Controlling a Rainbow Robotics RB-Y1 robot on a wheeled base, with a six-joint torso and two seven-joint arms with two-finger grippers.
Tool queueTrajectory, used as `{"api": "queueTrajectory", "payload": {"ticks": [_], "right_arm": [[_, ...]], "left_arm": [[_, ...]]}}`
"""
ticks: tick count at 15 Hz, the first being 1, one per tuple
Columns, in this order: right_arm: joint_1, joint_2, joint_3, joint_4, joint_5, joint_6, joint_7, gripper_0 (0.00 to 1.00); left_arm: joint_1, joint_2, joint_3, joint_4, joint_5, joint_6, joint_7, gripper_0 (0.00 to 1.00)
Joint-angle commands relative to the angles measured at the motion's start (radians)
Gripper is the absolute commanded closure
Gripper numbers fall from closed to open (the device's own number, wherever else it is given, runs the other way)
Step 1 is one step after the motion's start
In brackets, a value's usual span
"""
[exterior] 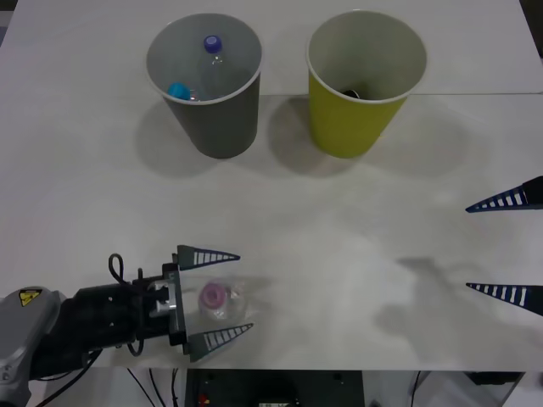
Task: Put the can into the green bin and the plastic bottle into the gray bin
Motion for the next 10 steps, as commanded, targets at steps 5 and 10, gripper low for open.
{"api": "queueTrajectory", "payload": {"ticks": [5,10], "right_arm": [[0.0,0.0,0.0,0.0,0.0,0.0,0.0,0.0],[0.0,0.0,0.0,0.0,0.0,0.0,0.0,0.0]], "left_arm": [[-0.006,-0.017,-0.001,0.0,-0.007,-0.001,0.051,1.0],[-0.01,-0.017,0.014,-0.003,0.003,-0.001,0.077,1.0]]}}
